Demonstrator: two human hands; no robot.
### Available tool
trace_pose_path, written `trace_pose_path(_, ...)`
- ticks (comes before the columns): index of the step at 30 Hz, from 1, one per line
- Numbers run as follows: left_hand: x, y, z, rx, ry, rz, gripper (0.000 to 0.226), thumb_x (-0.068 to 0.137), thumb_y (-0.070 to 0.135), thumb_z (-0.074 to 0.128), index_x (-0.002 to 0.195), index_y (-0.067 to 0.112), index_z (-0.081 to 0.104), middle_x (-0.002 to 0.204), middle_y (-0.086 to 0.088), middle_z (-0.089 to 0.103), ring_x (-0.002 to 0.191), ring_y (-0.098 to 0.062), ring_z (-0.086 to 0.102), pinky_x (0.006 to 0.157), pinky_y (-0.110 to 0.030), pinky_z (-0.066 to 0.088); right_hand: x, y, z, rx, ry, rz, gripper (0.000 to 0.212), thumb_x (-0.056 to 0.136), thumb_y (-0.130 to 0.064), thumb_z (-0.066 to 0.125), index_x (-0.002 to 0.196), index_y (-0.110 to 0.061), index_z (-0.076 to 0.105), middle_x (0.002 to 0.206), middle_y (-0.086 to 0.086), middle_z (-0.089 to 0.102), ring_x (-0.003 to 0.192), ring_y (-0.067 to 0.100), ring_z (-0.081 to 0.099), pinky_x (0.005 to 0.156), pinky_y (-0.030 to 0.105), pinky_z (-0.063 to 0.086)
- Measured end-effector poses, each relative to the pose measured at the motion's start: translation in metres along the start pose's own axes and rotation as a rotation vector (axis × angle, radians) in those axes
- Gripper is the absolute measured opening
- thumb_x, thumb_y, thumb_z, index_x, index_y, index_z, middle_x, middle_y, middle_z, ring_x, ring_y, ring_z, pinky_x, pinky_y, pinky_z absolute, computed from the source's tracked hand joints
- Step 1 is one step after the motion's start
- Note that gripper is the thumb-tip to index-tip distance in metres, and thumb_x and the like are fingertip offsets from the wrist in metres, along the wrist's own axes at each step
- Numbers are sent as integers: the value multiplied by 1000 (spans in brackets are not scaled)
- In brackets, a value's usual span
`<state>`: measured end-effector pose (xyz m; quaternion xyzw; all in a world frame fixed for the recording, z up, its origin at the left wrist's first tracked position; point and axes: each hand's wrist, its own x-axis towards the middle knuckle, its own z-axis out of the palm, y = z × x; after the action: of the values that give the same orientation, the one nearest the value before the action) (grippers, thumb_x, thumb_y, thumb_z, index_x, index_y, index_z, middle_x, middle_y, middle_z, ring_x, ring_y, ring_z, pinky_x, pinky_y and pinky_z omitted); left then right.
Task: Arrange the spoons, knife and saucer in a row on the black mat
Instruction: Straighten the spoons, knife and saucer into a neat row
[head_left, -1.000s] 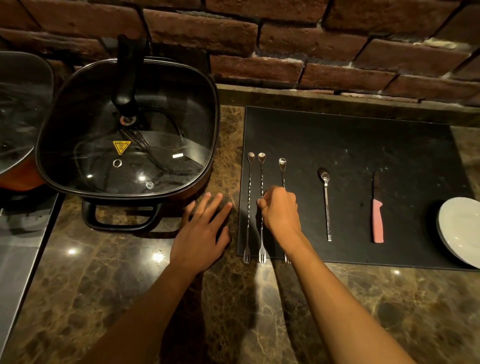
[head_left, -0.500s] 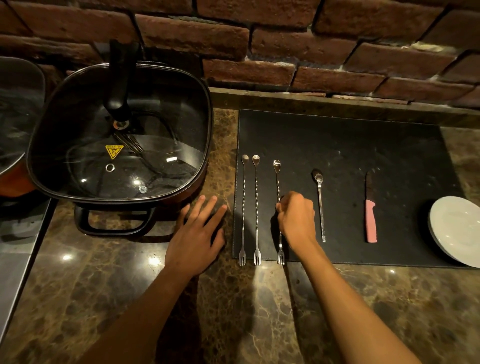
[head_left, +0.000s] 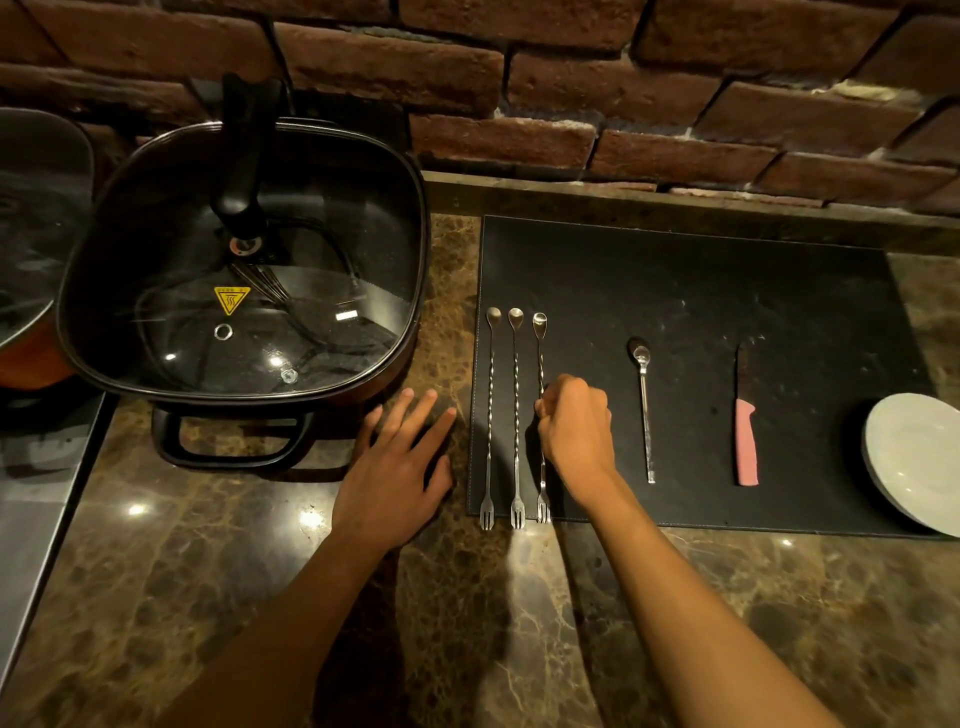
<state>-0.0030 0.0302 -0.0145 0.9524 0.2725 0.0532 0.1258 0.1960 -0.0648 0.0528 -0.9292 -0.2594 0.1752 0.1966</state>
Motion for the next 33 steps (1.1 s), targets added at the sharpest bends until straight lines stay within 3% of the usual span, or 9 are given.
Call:
trace_pose_path(6, 0, 0, 1, 9, -8, 1, 60, 100, 42, 40, 157, 22, 42, 167, -5, 34, 157, -26, 24, 124, -52, 23, 0, 0, 0, 5, -2, -4, 7, 92, -13, 61, 91, -6, 62, 90, 9, 57, 80, 27, 61, 66, 44, 57)
trace_pose_path(17, 0, -1, 0, 13, -16, -1, 60, 101, 42, 39, 157, 22, 42, 167, -5, 34, 157, -26, 24, 124, -53, 24, 1, -2, -3, 6, -40, -27, 11, 94, -14, 58, 95, -3, 61, 98, 15, 60, 87, 33, 62, 67, 41, 54)
trace_pose_path(25, 0, 0, -1, 4, -10, -1, 60, 100, 42, 39, 157, 22, 43, 167, -5, 34, 157, -25, 23, 125, -51, 22, 0, 1, -1, 38, -26, -35, 11, 95, -14, 57, 93, -4, 61, 88, 6, 50, 77, 25, 56, 62, 32, 42)
trace_pose_path(33, -1, -1, 1, 1, 11, 13, 60, 101, 41, 40, 156, 20, 43, 166, -6, 35, 157, -26, 24, 124, -52, 23, 2, 4, 0, 90, -24, -27, 17, 96, -20, 57, 90, -5, 60, 89, 11, 60, 82, 30, 61, 67, 38, 50)
